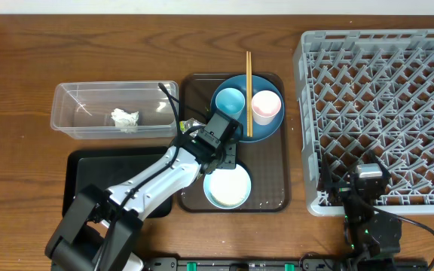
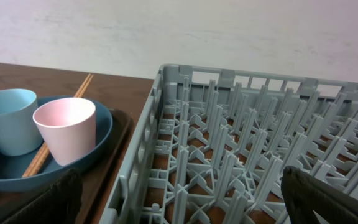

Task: Sort waste into correct bins and load items into the dishwasher rack
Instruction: 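Reach the left gripper back to the second tissue on the tray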

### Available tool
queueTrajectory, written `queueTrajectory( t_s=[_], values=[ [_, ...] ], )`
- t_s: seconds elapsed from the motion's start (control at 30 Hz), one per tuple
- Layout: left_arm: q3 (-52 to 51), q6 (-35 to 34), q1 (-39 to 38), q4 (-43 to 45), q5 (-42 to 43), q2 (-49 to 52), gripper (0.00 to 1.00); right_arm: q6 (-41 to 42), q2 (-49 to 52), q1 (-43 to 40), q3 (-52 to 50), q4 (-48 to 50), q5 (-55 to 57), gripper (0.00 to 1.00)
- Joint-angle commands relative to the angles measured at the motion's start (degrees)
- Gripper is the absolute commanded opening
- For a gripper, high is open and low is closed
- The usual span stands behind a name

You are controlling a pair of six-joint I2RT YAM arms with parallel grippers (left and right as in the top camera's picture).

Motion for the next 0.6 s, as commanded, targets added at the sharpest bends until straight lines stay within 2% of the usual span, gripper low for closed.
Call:
queueTrajectory(
  t_s=[0.0,0.27,0.33,0.4,0.57],
  values=[
    [0.7,-0.3,-0.1,0.1,-0.9,0.2,0.42,-0.3,-0.1,-0.3,-0.1,-0.2,0.4,0.99],
    [-0.4,-0.3,-0.1,0.0,-2.2,0.5,0.40,-0.3,-0.1,-0.3,-0.1,-0.2,0.4,0.99],
    [-0.4,-0.3,-0.1,-0.2,-2.2,0.5,0.26,-0.3,-0.1,-0.3,-0.1,-0.2,0.4,0.99],
    [-0.4,-1.1,-0.1,-0.2,-1.8,0.4,0.07,-0.3,-0.1,-0.3,-0.1,-0.2,0.4,0.99],
    [0.3,-3.1,-0.1,-0.6,-0.8,-1.5,0.06,-0.3,-0.1,-0.3,-0.1,-0.2,0.4,0.99]
  ],
)
